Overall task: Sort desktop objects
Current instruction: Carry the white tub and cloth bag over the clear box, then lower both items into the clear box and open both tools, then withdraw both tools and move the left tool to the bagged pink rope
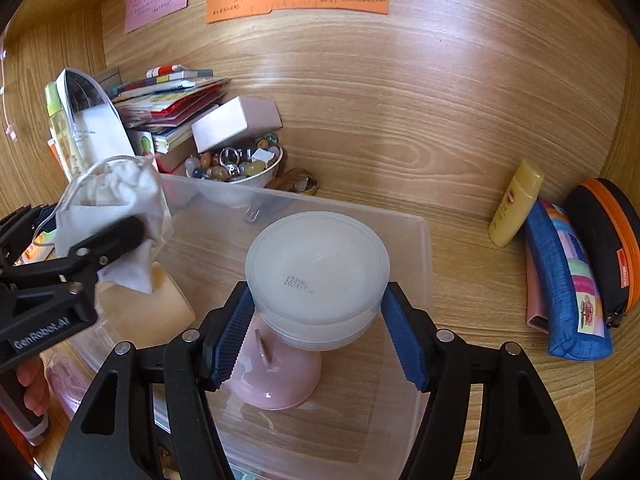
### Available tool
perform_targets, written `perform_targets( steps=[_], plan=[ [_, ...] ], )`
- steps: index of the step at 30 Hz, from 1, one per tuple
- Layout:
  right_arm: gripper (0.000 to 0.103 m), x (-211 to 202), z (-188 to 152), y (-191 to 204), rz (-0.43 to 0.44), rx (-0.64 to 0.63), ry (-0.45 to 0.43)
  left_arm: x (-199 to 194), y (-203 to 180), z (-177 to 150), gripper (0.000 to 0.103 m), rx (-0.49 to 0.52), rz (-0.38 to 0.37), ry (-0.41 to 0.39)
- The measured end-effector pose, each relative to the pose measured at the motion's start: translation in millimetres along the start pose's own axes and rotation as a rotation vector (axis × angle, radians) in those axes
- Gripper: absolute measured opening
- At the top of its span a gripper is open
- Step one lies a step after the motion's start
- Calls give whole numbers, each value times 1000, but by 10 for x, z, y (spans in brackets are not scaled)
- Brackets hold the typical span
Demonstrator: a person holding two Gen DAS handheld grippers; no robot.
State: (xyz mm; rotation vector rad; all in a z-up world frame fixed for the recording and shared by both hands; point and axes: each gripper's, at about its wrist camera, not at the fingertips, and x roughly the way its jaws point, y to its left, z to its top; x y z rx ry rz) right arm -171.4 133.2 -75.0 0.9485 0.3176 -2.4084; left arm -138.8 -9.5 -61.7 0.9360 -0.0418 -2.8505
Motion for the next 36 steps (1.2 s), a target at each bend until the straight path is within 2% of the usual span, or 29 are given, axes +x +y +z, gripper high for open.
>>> perform_targets(
  steps=[8, 15, 20, 22, 24, 27, 36],
  plan=[
    [62, 88, -45, 97, -31, -37, 19, 5, -50, -38, 75, 19, -2, -2],
    [62, 108, -55, 111, -14, -33, 23, 3, -65, -48, 78, 35, 2, -4],
    [62, 97, -58, 107, -15, -33, 17, -22, -61, -53, 82, 43, 11, -18],
    [62, 90, -58, 103, -10, -34, 17, -46, -52, -57, 88, 43, 18, -27],
    [65, 84, -57, 109, -12, -36, 13, -77, -34, -58, 94, 37, 9, -36],
    [76, 35, -63, 131, -37, -49, -15, -106, -28, -56, 96, 29, -14, -39],
    [76, -53, -58, 157, -52, -79, -52, -217, -2, -35, 99, 8, -18, -74]
  ],
)
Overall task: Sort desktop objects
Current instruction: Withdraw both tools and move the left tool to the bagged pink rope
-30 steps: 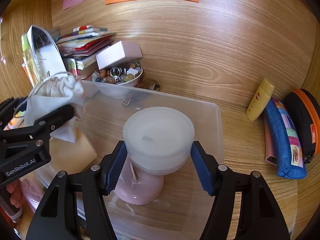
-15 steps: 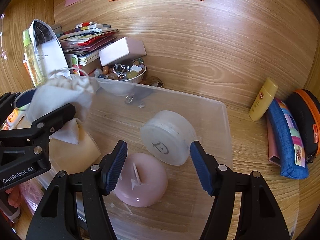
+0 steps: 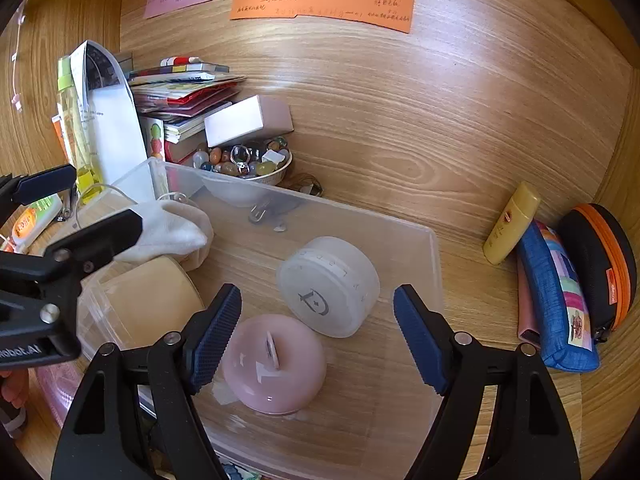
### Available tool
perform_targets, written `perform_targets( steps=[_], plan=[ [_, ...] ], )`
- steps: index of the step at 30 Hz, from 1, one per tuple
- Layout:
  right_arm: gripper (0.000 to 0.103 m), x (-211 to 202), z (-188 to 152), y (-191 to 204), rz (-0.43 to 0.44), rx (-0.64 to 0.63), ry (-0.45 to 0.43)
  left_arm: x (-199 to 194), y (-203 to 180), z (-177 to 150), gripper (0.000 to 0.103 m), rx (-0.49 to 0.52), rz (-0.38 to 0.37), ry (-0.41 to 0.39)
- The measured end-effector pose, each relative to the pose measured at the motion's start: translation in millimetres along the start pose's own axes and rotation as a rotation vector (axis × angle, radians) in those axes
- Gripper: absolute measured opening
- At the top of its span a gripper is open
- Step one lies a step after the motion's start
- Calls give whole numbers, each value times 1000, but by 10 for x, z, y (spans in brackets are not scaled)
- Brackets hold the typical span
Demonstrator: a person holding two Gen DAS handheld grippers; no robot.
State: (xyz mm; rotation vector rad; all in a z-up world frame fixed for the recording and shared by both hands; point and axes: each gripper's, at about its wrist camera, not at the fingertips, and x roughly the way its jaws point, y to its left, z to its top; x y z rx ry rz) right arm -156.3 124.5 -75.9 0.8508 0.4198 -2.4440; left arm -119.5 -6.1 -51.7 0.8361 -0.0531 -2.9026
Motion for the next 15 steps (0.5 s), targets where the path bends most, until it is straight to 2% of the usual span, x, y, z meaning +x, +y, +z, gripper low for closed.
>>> perform_targets(
  steps=[5, 10, 15],
  plan=[
    [81, -46, 34, -71, 54, 57, 10, -58, 58, 29, 99, -24, 9, -25],
    [81, -195, 77, -120, 28, 71, -19, -83, 151, 86, 100, -68, 22, -19],
    [83, -474, 77, -208, 26, 82, -56, -243, 288, 129, 100, -154, -57, 25]
  ],
)
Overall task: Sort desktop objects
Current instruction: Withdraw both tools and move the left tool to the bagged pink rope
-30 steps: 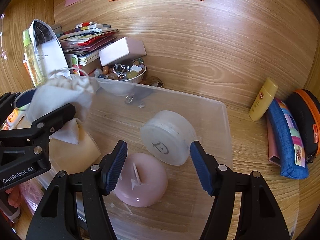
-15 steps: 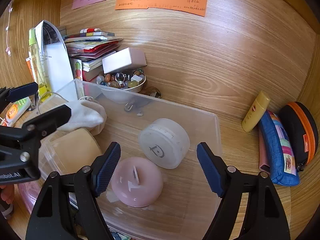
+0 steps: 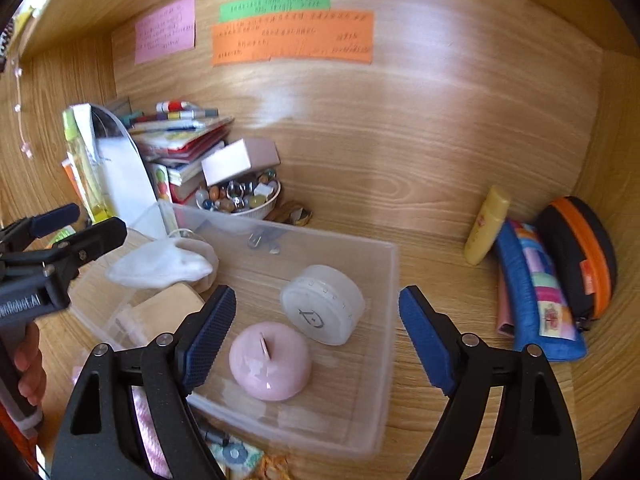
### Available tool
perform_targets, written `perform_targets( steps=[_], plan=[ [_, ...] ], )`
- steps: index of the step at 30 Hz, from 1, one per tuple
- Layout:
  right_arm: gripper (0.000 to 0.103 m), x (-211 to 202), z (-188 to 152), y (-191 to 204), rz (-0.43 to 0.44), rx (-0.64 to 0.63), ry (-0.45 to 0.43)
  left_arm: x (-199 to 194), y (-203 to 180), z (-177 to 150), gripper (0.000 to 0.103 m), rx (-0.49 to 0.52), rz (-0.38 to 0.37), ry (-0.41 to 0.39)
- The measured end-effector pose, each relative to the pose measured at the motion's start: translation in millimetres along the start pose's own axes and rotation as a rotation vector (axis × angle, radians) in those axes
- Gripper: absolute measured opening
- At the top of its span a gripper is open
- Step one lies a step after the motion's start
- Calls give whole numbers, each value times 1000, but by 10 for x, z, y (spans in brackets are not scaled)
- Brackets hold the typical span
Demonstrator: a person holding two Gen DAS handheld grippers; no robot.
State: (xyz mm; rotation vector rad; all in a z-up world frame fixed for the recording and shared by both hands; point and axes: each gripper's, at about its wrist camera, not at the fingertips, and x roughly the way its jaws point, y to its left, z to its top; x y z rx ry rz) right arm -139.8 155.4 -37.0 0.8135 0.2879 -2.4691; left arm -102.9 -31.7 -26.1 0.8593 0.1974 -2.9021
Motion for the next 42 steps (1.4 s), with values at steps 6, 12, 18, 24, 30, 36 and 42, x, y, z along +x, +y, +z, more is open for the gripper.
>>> perform_targets(
  steps=[6, 12, 18, 24, 30, 36, 42],
  plan=[
    [90, -360, -164, -90, -47, -40, -63, -307, 52, -52, 101, -9, -9, -7],
    [90, -562, -410, -123, -48, -70, -64, -517, 35, -274, 101, 41, -14, 8],
    [90, -661, -679, -113, -35, -90, -40, -560, 88, -618, 101, 92, 1, 72],
    [90, -648, -852, -15, -11, -138, -9, -511, 126, -955, 101, 153, -6, 163],
    [90, -603, -980, -28, -10, -155, 36, -358, 52, -1190, 101, 184, -64, 262],
    [90, -620, -1150, -128, -21, -172, 79, -166, -43, -1187, 101, 139, -140, 327],
    [90, -556, -1310, -199, -6, -183, 152, -34, -159, -1164, 101, 97, -255, 384]
  ],
)
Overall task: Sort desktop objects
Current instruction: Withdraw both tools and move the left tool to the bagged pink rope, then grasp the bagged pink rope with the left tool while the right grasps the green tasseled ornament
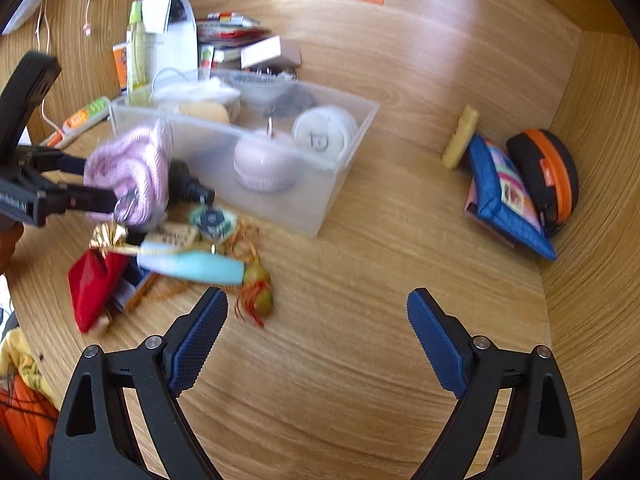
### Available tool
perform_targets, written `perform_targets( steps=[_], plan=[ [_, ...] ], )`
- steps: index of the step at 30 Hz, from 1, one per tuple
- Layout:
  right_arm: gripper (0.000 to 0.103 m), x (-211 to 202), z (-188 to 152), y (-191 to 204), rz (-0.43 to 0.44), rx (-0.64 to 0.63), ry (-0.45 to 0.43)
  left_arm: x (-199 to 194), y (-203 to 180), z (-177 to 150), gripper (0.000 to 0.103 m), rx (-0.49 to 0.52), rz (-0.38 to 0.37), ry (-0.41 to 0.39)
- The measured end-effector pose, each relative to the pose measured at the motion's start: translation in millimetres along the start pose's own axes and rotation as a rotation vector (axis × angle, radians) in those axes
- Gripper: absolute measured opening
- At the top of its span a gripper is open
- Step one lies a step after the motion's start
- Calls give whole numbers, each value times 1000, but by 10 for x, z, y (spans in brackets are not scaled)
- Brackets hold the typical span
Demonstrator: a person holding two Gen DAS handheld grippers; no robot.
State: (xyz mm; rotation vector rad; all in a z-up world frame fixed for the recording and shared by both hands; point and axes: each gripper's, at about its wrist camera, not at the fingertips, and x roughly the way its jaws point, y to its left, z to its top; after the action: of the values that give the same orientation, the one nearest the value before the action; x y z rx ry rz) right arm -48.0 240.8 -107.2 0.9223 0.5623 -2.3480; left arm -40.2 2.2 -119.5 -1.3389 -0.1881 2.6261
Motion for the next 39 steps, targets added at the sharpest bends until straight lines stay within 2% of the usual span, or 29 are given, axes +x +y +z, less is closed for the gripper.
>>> perform_targets(
  steps=[4, 6, 9, 13, 14, 19, 21, 26, 29, 33, 36, 39],
  plan=[
    [88, 65, -27, 29, 35, -12, 19, 80, -44, 49, 101, -4, -44, 25],
    [84, 105, -22, 48, 54, -18, 26, 125, -56, 72, 101, -16, -68, 43],
    [66, 185, -1, 71, 85, -29, 51, 161, -108, 110, 101, -1, -76, 48],
    [55, 246, 5, 98, 118, -32, 65, 188, -257, 110, 101, 69, -70, 32],
    [48, 244, 2, 104, 120, -30, 64, 193, -284, 103, 101, 86, -62, 25],
    [30, 267, 7, 87, 154, -13, 63, 131, -455, 44, 83, 183, -25, -32],
    [18, 275, 12, 87, 162, -8, 64, 117, -459, 17, 76, 196, -14, -43],
    [18, 275, 22, 57, 136, 10, 55, 63, -406, -10, 69, 178, -13, -68],
    [18, 216, 45, -12, 129, 36, 34, -35, -390, -44, 52, 178, 8, -112],
    [18, 88, 122, -110, 107, 61, -3, -91, -347, -87, 48, 168, 16, -134],
    [18, -24, 183, -171, 93, 74, -35, -161, -334, -117, 41, 161, 20, -154],
    [18, -116, 268, -213, 69, 78, -71, -242, -335, -107, 38, 160, 29, -182]
  ],
)
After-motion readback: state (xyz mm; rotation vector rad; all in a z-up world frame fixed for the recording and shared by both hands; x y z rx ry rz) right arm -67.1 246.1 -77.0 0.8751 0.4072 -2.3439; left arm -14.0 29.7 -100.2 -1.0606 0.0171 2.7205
